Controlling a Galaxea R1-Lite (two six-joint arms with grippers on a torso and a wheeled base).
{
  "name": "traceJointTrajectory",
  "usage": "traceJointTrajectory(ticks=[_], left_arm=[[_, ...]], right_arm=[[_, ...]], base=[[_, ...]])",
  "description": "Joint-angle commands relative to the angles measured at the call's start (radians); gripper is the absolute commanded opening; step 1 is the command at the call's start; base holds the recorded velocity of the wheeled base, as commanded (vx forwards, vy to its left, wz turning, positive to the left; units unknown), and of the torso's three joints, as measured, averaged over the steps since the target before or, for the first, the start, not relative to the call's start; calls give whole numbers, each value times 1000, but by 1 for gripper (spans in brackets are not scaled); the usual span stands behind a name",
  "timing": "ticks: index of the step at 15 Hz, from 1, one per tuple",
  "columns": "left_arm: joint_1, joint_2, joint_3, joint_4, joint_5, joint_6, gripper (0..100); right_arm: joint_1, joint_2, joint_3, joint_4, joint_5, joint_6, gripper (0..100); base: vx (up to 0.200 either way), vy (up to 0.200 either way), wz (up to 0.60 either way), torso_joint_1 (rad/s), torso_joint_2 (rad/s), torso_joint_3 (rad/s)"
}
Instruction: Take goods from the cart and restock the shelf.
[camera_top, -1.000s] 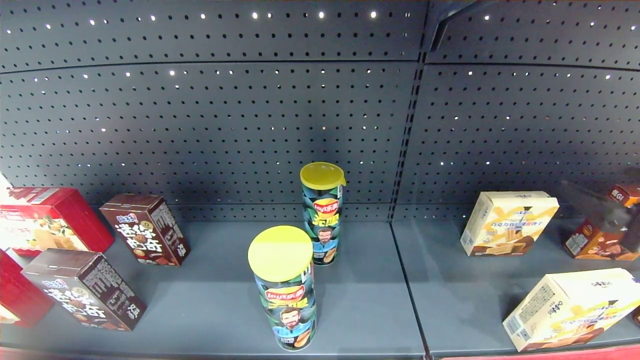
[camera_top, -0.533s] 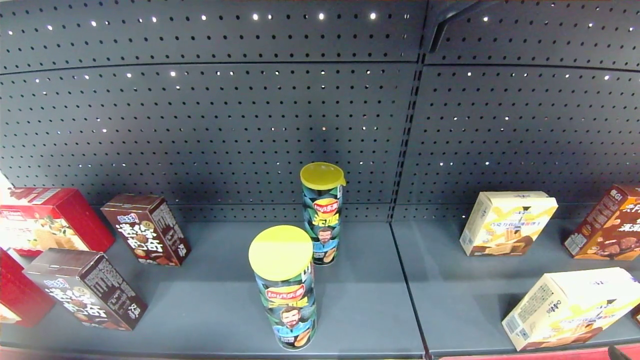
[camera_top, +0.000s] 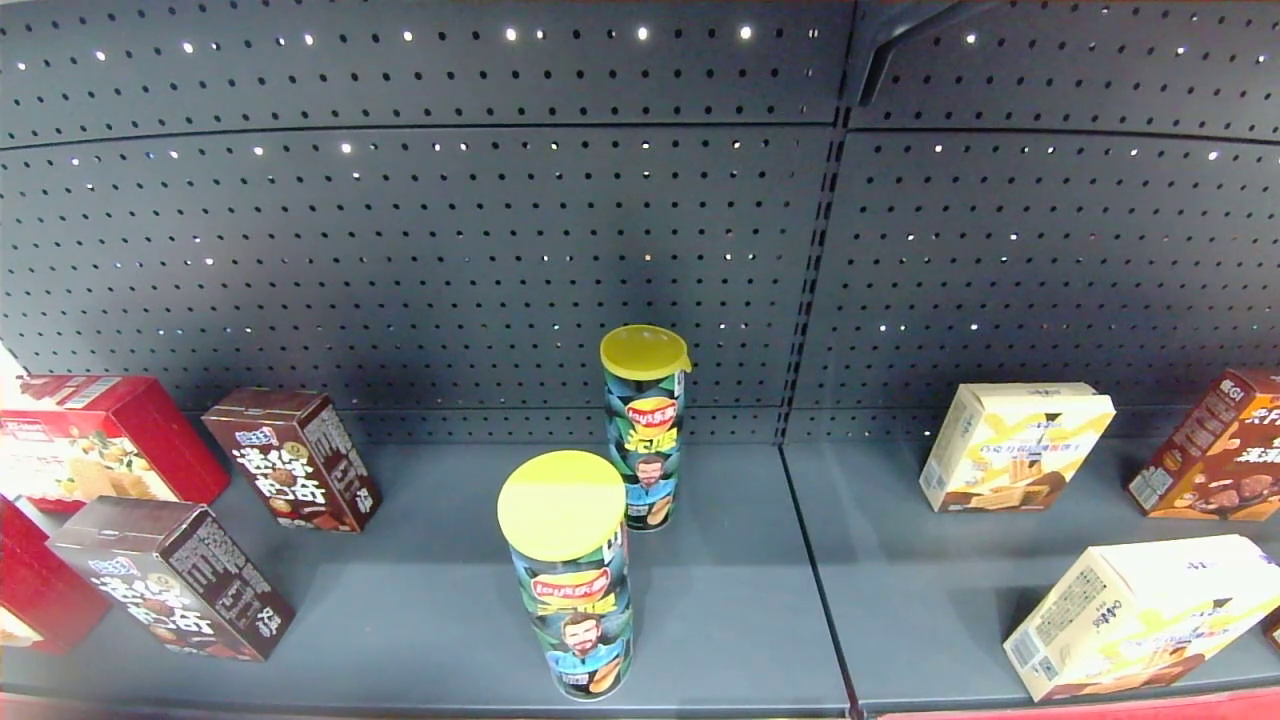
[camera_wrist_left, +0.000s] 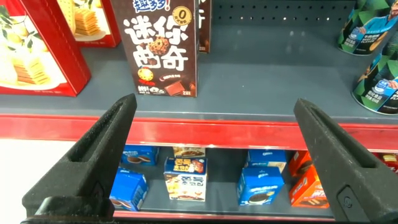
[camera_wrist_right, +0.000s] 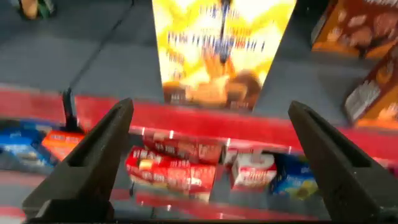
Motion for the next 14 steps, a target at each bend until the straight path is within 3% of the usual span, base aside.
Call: traceJointTrajectory(ticks=[1,11,12,13,14], left_arm=[[1,1,0,0,1,0,100],[1,1,-2,-8,3,6,100],[1,3,-51,-17,-1,17,100],[3,53,-197,23,-10,50,100],[3,104,-250,44,-28,53,100]], right_arm=[[2,-83,-11,5,2,1,100],[0,-83,-6,-9,-15,70,100],[0,-83,-6,-9,-15,71,100],[0,-83,-6,-12,-15,73,100],[0,-83,-6,-9,-12,74,100]], base=[[0,0,0,0,0,0],[0,0,0,0,0,0],[0,0,0,0,0,0],[0,0,0,0,0,0],[0,0,0,0,0,0]])
